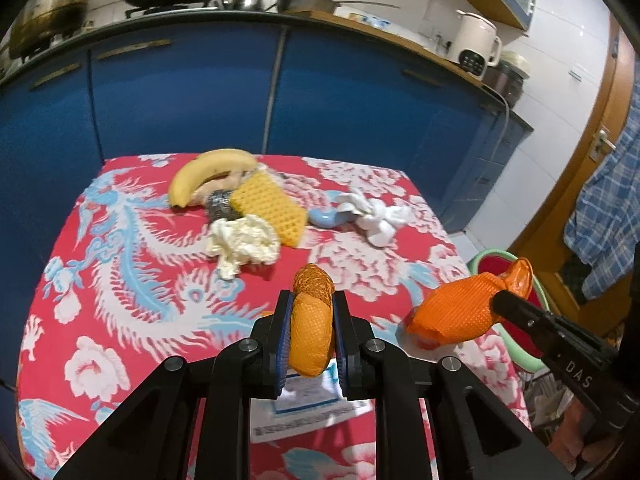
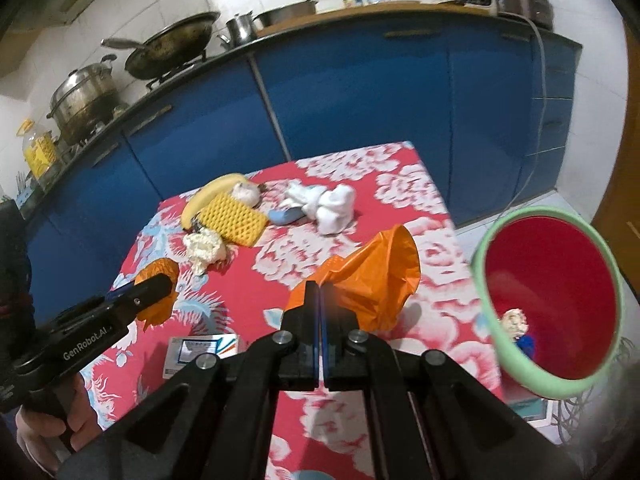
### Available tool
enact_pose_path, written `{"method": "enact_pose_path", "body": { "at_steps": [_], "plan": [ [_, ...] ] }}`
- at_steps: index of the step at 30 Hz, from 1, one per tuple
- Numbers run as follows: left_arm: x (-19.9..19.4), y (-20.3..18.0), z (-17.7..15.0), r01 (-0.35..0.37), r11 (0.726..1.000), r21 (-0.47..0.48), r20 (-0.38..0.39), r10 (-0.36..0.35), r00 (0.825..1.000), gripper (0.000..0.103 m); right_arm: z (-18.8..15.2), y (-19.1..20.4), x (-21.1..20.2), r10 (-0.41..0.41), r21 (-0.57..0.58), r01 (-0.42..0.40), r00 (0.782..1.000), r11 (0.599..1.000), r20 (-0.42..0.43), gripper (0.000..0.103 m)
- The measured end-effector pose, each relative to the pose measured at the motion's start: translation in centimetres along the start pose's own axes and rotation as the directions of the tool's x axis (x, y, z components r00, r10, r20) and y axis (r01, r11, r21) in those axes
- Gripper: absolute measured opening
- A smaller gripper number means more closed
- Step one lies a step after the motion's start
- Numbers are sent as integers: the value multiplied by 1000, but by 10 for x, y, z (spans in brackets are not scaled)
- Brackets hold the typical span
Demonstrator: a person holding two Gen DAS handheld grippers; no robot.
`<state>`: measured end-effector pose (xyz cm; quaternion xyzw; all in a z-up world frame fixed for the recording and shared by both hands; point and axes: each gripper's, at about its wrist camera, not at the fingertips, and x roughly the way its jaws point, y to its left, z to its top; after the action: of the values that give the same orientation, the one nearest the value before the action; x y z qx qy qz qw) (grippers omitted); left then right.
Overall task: Collect trash
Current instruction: 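Grasp the orange plastic bag with the right tool and carry it toward the bucket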
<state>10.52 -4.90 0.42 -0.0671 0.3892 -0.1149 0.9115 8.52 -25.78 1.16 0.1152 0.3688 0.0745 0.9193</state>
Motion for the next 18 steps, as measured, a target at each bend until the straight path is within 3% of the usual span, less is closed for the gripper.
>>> {"method": "enact_pose_path", "body": {
  "at_steps": [18],
  "plan": [
    [9,-87,8,118,984,136,-32,-115,993,19,-3,-98,-55,-185,139,175,981,975,62,3]
  ]
}}
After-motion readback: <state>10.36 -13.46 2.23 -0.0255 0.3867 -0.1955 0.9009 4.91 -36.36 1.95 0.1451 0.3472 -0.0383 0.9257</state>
